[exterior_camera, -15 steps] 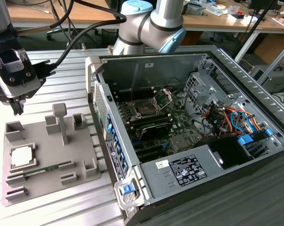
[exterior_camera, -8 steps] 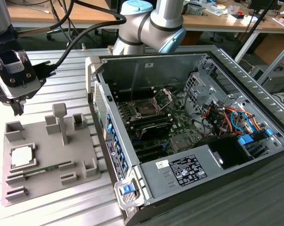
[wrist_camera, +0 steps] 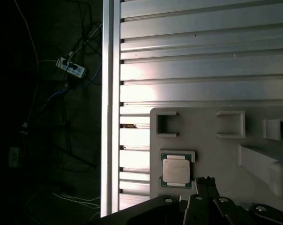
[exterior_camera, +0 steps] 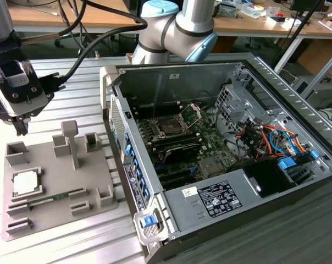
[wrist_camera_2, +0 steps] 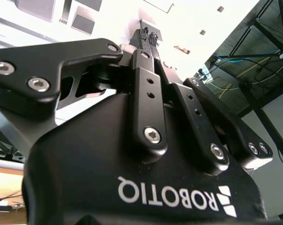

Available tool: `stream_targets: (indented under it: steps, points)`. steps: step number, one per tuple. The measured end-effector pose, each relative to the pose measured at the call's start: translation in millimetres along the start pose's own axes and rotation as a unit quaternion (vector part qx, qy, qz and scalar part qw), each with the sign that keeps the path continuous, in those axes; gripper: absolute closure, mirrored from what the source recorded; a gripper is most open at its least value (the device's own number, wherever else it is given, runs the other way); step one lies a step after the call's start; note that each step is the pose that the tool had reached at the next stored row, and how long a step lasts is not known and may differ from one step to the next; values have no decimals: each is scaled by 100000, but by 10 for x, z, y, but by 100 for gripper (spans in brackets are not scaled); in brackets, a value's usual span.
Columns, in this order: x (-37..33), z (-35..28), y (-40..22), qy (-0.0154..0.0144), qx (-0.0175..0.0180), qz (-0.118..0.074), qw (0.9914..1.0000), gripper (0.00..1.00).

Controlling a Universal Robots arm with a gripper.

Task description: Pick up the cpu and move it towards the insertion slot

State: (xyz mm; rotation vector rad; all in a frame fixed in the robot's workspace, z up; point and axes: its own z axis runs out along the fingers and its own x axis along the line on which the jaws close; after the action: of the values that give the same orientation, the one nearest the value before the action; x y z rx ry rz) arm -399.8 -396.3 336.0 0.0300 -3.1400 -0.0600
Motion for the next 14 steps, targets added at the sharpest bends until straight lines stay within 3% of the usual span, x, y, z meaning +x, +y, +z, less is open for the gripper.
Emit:
stream_targets:
  steps: [14]
  points:
    - [0, 37, -2, -4, -3, -1, 100000, 89]
